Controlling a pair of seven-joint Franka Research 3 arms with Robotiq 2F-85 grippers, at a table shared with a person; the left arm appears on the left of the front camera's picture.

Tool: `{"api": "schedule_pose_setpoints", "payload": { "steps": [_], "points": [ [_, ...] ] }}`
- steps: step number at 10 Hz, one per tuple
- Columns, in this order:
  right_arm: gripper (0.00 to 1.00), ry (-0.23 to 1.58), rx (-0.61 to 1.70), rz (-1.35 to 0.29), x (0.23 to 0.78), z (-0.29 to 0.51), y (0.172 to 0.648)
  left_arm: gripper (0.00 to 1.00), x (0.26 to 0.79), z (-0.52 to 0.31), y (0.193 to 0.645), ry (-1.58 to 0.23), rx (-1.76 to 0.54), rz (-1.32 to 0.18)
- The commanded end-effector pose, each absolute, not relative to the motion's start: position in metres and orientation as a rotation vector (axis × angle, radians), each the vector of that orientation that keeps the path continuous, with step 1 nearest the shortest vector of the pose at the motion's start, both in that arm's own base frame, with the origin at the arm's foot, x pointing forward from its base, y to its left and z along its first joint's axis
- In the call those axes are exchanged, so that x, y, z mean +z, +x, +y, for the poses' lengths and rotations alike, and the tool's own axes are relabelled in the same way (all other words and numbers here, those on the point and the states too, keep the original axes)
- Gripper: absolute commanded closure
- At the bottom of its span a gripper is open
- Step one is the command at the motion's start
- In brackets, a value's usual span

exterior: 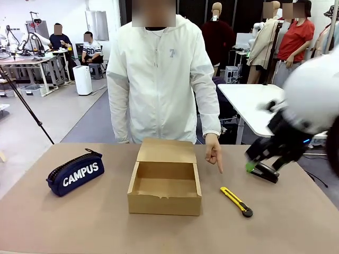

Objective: Pack the items into the box.
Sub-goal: Pick up the item indicated by the person and place it inside the Mailer Box.

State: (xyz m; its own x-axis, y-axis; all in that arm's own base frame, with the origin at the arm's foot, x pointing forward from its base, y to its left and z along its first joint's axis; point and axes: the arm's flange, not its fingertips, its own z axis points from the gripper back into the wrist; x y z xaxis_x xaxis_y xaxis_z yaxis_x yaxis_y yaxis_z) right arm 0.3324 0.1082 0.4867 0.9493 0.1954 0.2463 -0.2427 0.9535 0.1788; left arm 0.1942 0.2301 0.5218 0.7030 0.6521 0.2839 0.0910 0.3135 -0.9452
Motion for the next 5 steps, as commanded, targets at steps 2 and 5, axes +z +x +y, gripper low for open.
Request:
{"api": "schedule_pose_setpoints", "payload": {
  "steps": [2,5],
  "points": [
    [0.0,-0.077,0.478,-0.104,0.442,0.139,0.344,0.0,0.523,0.231,0.194,-1.223,0.399,-0.759],
    [0.0,-0.011,0.433,-0.097,0.439,0.156,0.328,0.0,0.523,0.231,0.194,-1.223,0.399,-0.759]
  ]
}}
